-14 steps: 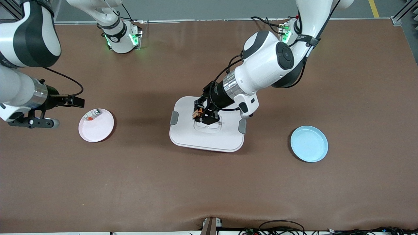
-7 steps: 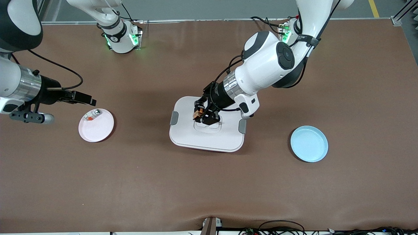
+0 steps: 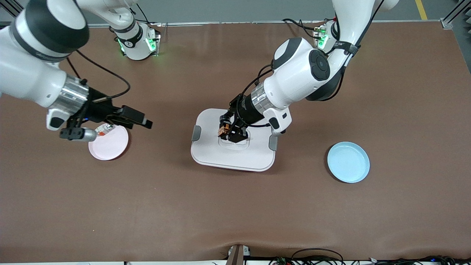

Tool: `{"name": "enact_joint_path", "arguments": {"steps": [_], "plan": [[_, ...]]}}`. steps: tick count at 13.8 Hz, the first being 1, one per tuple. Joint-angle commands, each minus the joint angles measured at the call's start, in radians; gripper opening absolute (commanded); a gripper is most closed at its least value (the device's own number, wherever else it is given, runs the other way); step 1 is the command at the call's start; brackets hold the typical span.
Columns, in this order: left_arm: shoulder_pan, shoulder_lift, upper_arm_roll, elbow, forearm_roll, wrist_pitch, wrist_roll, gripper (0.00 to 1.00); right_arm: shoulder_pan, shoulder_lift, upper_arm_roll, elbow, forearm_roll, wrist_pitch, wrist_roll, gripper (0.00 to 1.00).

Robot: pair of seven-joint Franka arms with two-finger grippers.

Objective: Transfer orange switch to right arm and place
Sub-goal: 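Hold the switch with the left gripper while the right gripper reaches it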

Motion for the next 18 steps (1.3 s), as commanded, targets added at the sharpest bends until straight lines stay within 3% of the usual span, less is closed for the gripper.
{"name": "enact_joint_path", "arguments": {"steps": [1,5,8,18], "plan": [[-0.012,0.010,0.005,0.021,0.026,0.013,-0.026,0.23,0.076,0.022,-0.010,-0.011,0.086,0.096,-0.030,1.00],[-0.013,0.008,0.003,0.021,0.026,0.013,-0.026,0.23,0.150,0.077,-0.010,-0.008,0.107,0.144,-0.033,1.00],[-0.025,-0.001,0.002,0.021,0.025,0.014,-0.028,0.23,0.174,0.091,-0.010,-0.005,0.185,0.154,-0.033,1.00],[-0.048,0.001,-0.001,0.021,0.026,0.013,-0.025,0.24,0.253,0.113,-0.010,-0.002,0.189,0.204,-0.033,1.00]]}}
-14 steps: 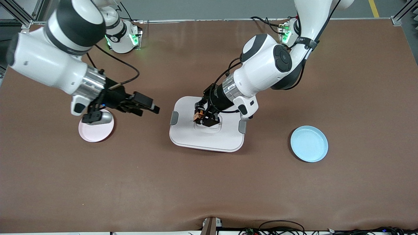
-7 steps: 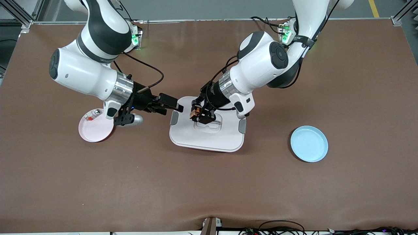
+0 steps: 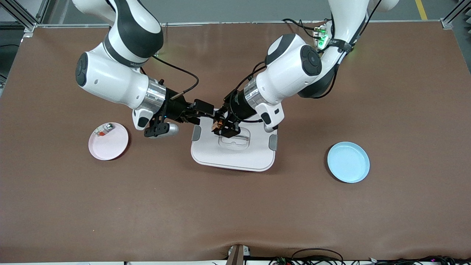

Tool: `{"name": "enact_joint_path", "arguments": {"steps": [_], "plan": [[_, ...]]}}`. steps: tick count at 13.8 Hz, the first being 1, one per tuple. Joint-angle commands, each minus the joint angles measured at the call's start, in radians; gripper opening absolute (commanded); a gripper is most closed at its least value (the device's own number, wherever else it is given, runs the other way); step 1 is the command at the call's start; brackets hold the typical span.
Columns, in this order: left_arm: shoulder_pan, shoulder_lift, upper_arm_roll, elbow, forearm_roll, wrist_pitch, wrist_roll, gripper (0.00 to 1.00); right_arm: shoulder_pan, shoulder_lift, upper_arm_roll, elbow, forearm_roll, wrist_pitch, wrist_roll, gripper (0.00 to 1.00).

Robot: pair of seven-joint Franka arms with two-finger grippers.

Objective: Transfer orange switch to right arm and place
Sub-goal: 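Hold the switch with the left gripper while the right gripper reaches it, then close the right gripper on the switch held by the left gripper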

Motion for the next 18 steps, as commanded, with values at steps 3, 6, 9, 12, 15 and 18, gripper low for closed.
{"name": "enact_joint_path", "arguments": {"steps": [3,6,9,12,15,18], "plan": [[-0.013,-0.003,-0.001,0.014,0.024,0.009,-0.026,0.24,0.024,0.017,-0.011,0.023,0.020,0.018,-0.024,1.00],[-0.013,-0.019,-0.004,0.013,0.024,0.007,-0.028,0.24,0.022,0.032,-0.011,0.027,0.021,0.021,-0.136,1.00],[-0.013,-0.031,-0.004,0.013,0.021,0.007,-0.028,0.24,0.024,0.037,-0.011,0.039,0.024,0.024,-0.141,1.00],[-0.017,-0.031,-0.005,0.013,0.024,0.007,-0.028,0.24,0.024,0.054,-0.009,0.062,0.026,0.024,-0.139,0.93],[-0.017,-0.031,-0.005,0.013,0.024,0.007,-0.028,0.24,0.020,0.055,-0.011,0.076,0.027,0.023,-0.127,0.91],[-0.017,-0.029,-0.005,0.013,0.024,0.007,-0.026,0.24,0.019,0.055,-0.011,0.092,0.026,0.017,-0.131,0.70]]}}
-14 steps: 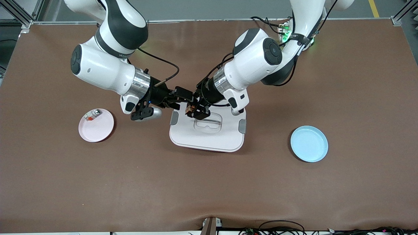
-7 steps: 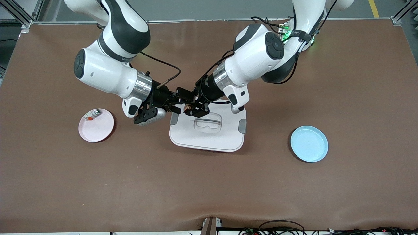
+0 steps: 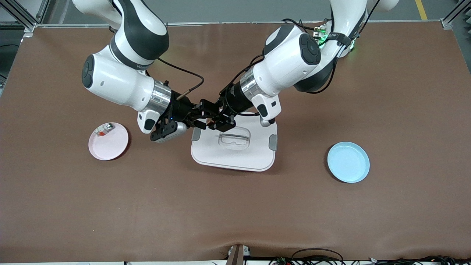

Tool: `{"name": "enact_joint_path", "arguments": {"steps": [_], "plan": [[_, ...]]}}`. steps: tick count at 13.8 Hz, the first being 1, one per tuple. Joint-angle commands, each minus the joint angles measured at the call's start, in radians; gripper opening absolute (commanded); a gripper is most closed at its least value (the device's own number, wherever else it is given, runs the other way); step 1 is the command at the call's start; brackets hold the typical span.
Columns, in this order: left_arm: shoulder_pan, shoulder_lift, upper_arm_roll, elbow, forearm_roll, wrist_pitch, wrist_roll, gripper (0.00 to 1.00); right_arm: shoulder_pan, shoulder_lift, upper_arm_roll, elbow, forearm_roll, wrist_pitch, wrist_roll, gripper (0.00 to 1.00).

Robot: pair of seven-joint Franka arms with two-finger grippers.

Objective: Transfer orange switch to right arm and place
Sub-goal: 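Close the right gripper on the switch held by the left gripper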

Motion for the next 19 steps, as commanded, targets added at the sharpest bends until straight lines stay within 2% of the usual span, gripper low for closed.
{"name": "enact_joint_path", "arguments": {"steps": [1,2,3,4,8,10,11,12,13,16,19], "plan": [[-0.008,-0.012,-0.001,-0.005,0.026,0.000,-0.026,0.24,0.008,0.019,-0.010,0.050,0.024,-0.004,-0.012,0.56],[-0.007,-0.012,0.001,-0.005,0.026,0.000,-0.026,0.24,0.006,0.019,-0.010,0.051,0.021,-0.004,-0.018,0.38],[-0.007,-0.012,0.001,-0.005,0.026,0.000,-0.026,0.24,0.005,0.019,-0.010,0.053,0.021,-0.004,-0.039,0.15],[-0.005,-0.012,-0.001,-0.005,0.026,0.000,-0.026,0.24,0.003,0.019,-0.010,0.059,0.022,-0.009,-0.079,0.00],[-0.006,-0.012,0.001,-0.005,0.026,0.000,-0.025,0.24,-0.002,0.020,-0.008,0.059,0.025,-0.012,-0.096,0.00],[-0.007,-0.012,0.004,-0.005,0.027,0.000,-0.020,0.28,-0.002,0.020,-0.010,0.059,0.024,-0.012,-0.096,0.00],[-0.008,-0.012,0.004,-0.005,0.035,0.000,-0.017,0.41,-0.002,0.022,-0.010,0.059,0.022,-0.012,-0.099,0.00],[-0.008,-0.012,0.002,-0.005,0.059,0.000,-0.017,0.75,-0.002,0.022,-0.010,0.059,0.021,-0.012,-0.099,0.00],[-0.010,-0.012,0.001,-0.005,0.081,0.000,-0.029,1.00,-0.002,0.022,-0.010,0.059,0.021,-0.012,-0.101,0.00],[-0.007,-0.009,0.002,-0.005,0.084,0.000,-0.023,1.00,-0.003,0.022,-0.013,0.054,0.005,-0.013,-0.182,0.00],[0.007,-0.010,0.004,-0.005,0.085,0.000,-0.016,1.00,-0.035,0.031,-0.017,0.043,-0.076,-0.065,-0.411,0.00]]}}
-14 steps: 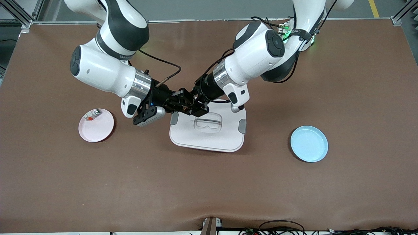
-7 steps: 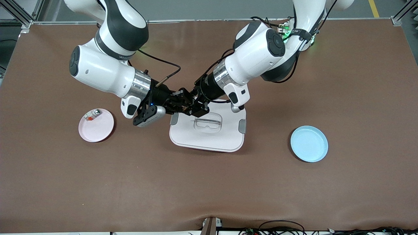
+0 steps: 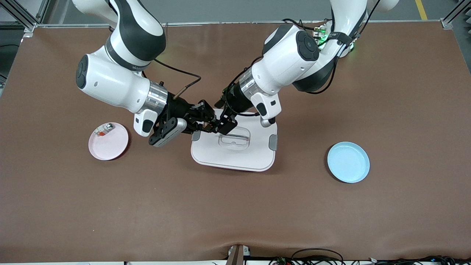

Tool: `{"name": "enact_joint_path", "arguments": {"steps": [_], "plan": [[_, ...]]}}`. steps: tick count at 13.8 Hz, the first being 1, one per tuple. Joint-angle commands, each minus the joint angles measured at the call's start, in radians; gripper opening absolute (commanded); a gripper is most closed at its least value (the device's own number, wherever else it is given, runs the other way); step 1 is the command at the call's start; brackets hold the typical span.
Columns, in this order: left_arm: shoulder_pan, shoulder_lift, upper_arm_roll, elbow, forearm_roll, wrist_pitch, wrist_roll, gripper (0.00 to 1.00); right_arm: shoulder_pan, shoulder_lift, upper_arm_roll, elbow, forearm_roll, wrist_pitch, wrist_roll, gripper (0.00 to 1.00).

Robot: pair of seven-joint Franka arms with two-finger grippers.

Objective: Transfer orange switch to right arm and place
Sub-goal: 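Open the left gripper and pull the right gripper away with the switch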

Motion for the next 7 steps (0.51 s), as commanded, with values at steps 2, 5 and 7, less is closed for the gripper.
{"name": "enact_joint_path", "arguments": {"steps": [2,5,7], "plan": [[0.013,-0.012,0.011,-0.005,0.022,-0.008,-0.001,1.00,-0.073,0.023,0.000,0.009,-0.150,-0.098,-0.237,0.00],[0.053,-0.012,0.010,-0.014,0.040,-0.023,0.012,1.00,-0.138,0.023,0.000,0.006,-0.311,-0.218,-0.315,0.00],[0.090,-0.006,0.010,-0.019,0.068,-0.040,0.021,1.00,-0.173,0.022,0.000,0.006,-0.423,-0.273,-0.389,0.00]]}}
